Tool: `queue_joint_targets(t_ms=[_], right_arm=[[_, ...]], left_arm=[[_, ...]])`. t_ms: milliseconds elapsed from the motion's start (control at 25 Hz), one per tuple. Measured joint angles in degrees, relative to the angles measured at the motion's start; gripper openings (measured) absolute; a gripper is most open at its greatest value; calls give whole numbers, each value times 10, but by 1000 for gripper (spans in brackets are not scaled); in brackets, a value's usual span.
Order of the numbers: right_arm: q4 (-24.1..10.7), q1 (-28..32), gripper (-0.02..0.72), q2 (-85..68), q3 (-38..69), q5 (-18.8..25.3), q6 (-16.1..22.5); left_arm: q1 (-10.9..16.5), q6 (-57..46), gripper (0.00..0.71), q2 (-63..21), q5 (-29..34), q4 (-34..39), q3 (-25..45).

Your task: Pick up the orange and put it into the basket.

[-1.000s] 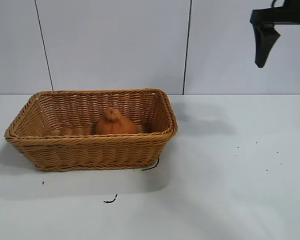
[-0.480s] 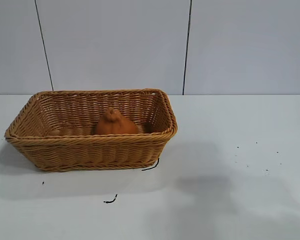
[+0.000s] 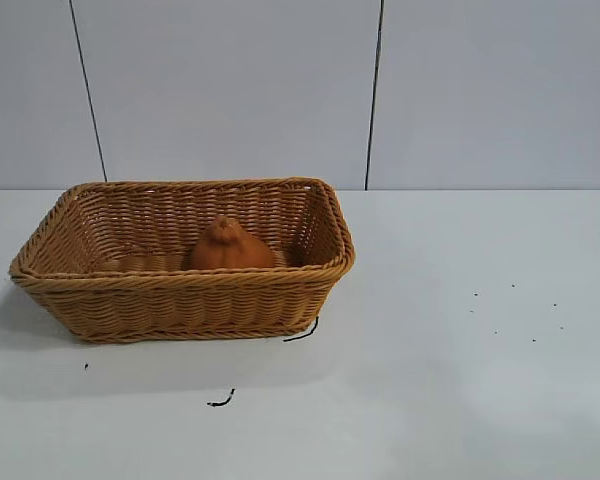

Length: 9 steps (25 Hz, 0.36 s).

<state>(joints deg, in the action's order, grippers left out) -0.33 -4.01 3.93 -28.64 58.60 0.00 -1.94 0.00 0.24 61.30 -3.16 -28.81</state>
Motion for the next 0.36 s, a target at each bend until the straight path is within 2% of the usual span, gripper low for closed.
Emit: queue_joint_targets(t_ms=[360], right_arm=[[-2,0,695,-41,0,1,4]], left_arm=[[0,0,639,0,0,0,0]])
